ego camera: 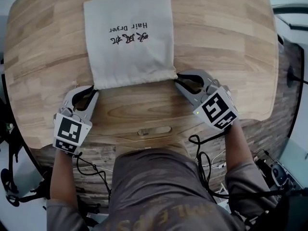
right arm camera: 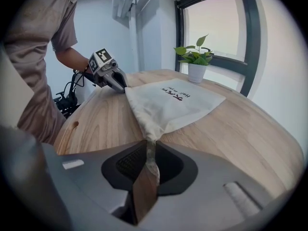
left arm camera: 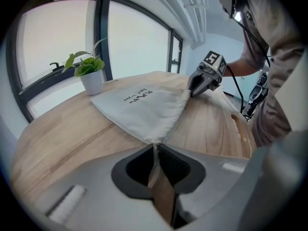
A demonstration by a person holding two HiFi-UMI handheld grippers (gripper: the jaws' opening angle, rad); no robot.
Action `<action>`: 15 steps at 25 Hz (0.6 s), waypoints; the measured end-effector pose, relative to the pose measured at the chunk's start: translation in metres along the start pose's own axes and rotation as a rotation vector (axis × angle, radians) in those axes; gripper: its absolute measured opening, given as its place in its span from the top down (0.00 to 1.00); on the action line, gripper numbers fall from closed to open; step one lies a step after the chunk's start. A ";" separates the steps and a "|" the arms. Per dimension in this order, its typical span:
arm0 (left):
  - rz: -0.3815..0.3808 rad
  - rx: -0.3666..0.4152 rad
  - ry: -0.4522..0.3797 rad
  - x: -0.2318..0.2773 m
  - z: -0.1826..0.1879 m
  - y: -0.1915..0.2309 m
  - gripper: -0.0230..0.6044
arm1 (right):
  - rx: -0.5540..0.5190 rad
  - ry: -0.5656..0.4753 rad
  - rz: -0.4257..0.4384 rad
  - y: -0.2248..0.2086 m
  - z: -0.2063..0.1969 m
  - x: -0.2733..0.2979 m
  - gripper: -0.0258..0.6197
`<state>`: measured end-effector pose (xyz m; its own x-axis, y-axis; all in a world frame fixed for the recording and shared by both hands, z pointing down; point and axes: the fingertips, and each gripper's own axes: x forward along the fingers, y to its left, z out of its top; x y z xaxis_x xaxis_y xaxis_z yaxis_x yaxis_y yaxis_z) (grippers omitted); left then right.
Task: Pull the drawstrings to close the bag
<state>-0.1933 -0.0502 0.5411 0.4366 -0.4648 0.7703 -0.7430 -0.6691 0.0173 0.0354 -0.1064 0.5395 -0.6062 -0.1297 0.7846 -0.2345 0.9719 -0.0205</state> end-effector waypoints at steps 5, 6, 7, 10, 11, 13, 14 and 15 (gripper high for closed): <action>0.005 -0.001 0.029 -0.002 -0.002 -0.001 0.90 | 0.038 0.034 -0.039 -0.002 -0.004 -0.003 0.83; 0.004 0.002 0.033 -0.002 -0.001 -0.001 0.90 | 0.025 0.053 -0.036 -0.002 -0.005 -0.003 0.85; 0.002 0.005 0.035 -0.002 -0.001 -0.002 0.90 | 0.010 0.070 -0.033 -0.001 -0.004 -0.003 0.85; 0.006 0.027 0.041 -0.002 0.000 -0.002 0.91 | 0.006 0.110 -0.032 -0.002 -0.004 -0.003 0.85; 0.010 0.037 0.046 -0.003 0.000 -0.002 0.92 | 0.018 0.124 -0.040 -0.004 -0.005 -0.003 0.85; 0.020 0.052 0.055 -0.003 0.000 -0.001 0.93 | 0.058 0.149 -0.066 -0.009 -0.009 -0.006 0.85; 0.024 0.059 0.058 -0.003 0.000 -0.001 0.93 | 0.085 0.152 -0.074 -0.011 -0.012 -0.008 0.85; 0.028 0.066 0.060 -0.003 0.000 -0.001 0.93 | 0.110 0.150 -0.079 -0.012 -0.013 -0.009 0.85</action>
<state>-0.1942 -0.0484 0.5390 0.3832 -0.4497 0.8068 -0.7186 -0.6939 -0.0455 0.0534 -0.1141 0.5409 -0.4646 -0.1657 0.8699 -0.3635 0.9314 -0.0167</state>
